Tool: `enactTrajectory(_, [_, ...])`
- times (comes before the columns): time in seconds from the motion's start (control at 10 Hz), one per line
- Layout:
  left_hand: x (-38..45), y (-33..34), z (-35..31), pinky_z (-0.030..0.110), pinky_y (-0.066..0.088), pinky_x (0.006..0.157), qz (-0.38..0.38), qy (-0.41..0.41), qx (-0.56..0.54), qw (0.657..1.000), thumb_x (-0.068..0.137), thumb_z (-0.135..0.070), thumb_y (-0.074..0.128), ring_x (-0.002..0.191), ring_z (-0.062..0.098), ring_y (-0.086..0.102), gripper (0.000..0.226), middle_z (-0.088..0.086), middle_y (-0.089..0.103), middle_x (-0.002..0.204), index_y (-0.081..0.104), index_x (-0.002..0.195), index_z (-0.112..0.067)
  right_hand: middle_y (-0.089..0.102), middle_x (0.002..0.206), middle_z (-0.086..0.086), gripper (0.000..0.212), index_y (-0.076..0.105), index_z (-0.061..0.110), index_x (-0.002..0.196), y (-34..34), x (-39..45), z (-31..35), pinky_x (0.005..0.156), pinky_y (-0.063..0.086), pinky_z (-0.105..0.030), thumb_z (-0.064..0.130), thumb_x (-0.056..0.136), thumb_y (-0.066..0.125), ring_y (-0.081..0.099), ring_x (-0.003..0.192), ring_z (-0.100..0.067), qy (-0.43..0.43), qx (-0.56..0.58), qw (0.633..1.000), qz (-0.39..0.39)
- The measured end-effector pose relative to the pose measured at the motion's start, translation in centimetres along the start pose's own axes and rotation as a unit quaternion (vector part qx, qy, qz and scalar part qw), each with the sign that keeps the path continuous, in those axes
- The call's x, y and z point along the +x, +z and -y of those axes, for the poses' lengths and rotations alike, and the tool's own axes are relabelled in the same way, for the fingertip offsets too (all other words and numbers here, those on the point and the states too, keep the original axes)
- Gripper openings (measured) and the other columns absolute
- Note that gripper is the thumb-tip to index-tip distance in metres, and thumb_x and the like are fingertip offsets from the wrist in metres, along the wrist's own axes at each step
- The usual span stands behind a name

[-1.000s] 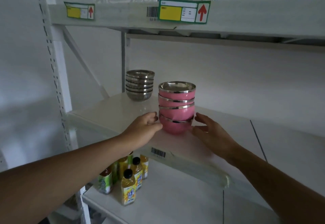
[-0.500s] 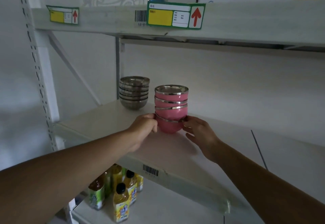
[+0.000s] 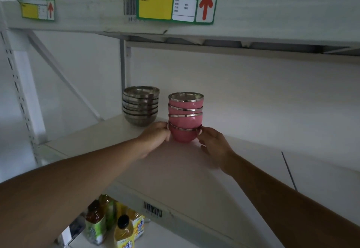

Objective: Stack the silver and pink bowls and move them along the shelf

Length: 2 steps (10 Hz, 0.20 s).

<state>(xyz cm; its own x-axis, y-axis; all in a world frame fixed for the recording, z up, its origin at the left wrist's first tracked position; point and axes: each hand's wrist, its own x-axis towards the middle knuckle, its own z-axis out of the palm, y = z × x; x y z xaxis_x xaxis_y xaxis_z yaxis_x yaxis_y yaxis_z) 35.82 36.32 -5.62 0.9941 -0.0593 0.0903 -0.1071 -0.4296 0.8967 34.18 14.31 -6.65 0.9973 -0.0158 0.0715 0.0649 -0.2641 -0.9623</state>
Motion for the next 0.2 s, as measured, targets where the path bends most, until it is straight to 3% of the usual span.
enactTrajectory(0.1, [-0.6,-1.1,1.4,0.032,0.045,0.094,0.018,0.056,0.169,0.984,0.092,-0.031,0.059,0.126,0.025,0.063,0.044,-0.002,0.066,0.127,0.069,0.132,-0.016,0.059,0.151,0.003,0.055,0.053,0.028,0.153,-0.8,-0.7,-0.3,0.107,0.053,-0.043,0.038,0.1,0.061,0.063,0.128,-0.024,-0.049,-0.201,0.978,-0.014])
enactTrajectory(0.2, [-1.9,-2.9,2.5,0.037,0.038,0.12,0.017,0.067,0.352,0.934,0.098,-0.058,0.05,0.156,0.024,0.042,0.077,0.001,0.039,0.174,0.039,0.167,-0.024,0.052,0.159,0.001,0.061,0.047,0.031,0.157,-1.7,-2.1,0.2,0.111,0.047,-0.04,0.052,0.099,0.054,0.055,0.138,-0.021,-0.107,-0.39,0.914,-0.018])
